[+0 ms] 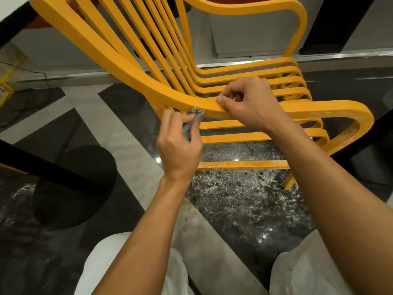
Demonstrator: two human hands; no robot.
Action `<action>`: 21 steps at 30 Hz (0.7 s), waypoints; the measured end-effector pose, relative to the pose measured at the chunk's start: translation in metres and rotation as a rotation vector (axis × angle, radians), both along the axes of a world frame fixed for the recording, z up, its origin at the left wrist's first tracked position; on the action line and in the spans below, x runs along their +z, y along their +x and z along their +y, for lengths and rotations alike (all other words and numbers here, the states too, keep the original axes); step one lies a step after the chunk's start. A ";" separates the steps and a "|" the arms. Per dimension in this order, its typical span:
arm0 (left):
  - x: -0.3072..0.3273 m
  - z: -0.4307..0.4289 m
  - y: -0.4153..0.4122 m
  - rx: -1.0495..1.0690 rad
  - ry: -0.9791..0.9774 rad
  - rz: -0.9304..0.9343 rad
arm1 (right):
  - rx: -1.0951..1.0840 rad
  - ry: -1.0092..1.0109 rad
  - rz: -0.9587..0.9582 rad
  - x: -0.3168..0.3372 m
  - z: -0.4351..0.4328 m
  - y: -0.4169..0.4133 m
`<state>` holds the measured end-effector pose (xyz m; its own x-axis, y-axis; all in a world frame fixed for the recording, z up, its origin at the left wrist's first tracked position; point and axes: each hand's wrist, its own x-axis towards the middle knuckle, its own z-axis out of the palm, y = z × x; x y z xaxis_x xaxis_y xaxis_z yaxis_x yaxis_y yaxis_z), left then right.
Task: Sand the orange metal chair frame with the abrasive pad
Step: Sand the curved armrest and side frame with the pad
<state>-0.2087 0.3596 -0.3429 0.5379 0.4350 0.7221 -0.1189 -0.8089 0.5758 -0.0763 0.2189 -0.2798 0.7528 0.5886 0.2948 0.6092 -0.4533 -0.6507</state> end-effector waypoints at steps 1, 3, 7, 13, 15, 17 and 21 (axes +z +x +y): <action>0.000 0.000 0.000 0.003 -0.010 -0.006 | -0.001 0.001 0.001 0.000 0.000 0.000; 0.000 -0.002 0.001 -0.025 -0.006 -0.001 | -0.001 0.000 -0.007 0.000 0.001 -0.001; -0.002 -0.009 0.006 -0.100 0.039 0.049 | -0.012 -0.007 -0.015 0.000 0.002 0.000; 0.000 -0.006 0.001 -0.014 -0.036 0.009 | -0.030 -0.016 0.003 0.002 -0.002 -0.003; 0.003 -0.003 -0.002 0.021 -0.065 -0.011 | -0.050 0.026 0.024 0.006 -0.007 -0.004; 0.005 -0.002 -0.003 0.049 -0.082 -0.018 | -0.097 0.085 0.033 0.010 -0.014 -0.005; 0.007 -0.009 0.000 0.011 -0.080 -0.020 | -0.188 0.044 -0.012 0.019 -0.033 -0.010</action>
<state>-0.2085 0.3508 -0.3363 0.5184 0.4971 0.6958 -0.1227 -0.7620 0.6358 -0.0861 0.1863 -0.2604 0.8447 0.4240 0.3266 0.5241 -0.5315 -0.6654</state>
